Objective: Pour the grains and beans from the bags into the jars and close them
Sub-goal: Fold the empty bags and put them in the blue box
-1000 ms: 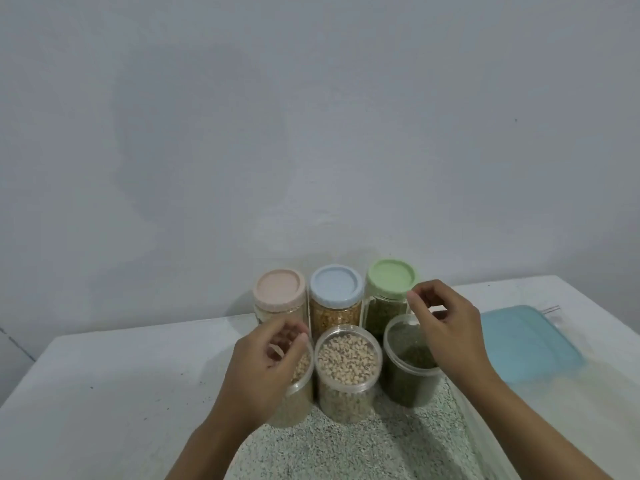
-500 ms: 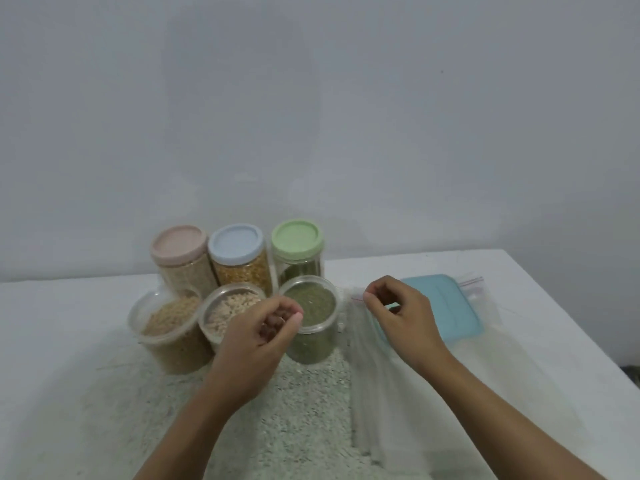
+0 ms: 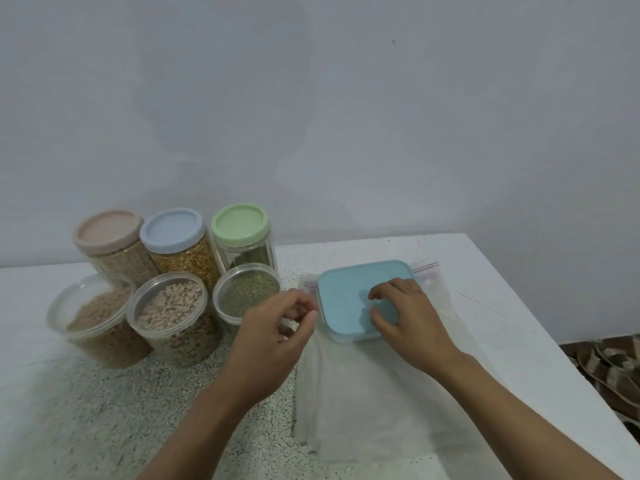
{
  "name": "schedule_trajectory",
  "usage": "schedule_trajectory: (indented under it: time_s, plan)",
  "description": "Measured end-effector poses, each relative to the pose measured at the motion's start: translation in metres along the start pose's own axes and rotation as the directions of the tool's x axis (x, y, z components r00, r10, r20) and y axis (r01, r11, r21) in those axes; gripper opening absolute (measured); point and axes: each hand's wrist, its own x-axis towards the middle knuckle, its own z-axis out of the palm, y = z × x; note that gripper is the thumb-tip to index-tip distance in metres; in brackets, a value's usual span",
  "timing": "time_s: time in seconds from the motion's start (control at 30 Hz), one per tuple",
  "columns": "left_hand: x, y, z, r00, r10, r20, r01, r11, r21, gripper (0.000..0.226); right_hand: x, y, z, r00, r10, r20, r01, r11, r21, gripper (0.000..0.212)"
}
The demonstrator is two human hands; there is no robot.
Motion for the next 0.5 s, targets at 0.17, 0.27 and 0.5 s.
schedule_trajectory:
  time_s: [0.17, 0.27, 0.5]
  plan:
    - [0.017, -0.008, 0.040, 0.994, -0.090, 0.059, 0.093, 0.995, -0.041, 0.022, 0.010, 0.022, -0.011, 1.000, 0.003, -0.009, -0.003, 1.000, -0.018, 0.037]
    - [0.030, -0.023, 0.065, 0.984, -0.169, 0.058, 0.163, 0.982, 0.094, 0.037, 0.020, 0.039, -0.019, 0.991, -0.014, 0.131, 0.018, 1.000, -0.024, 0.059]
    - [0.032, -0.022, 0.104, 0.988, -0.155, 0.014, 0.129, 0.864, 0.486, 0.061, 0.024, 0.081, -0.047, 0.940, -0.183, 0.286, 0.149, 0.979, 0.137, 0.069]
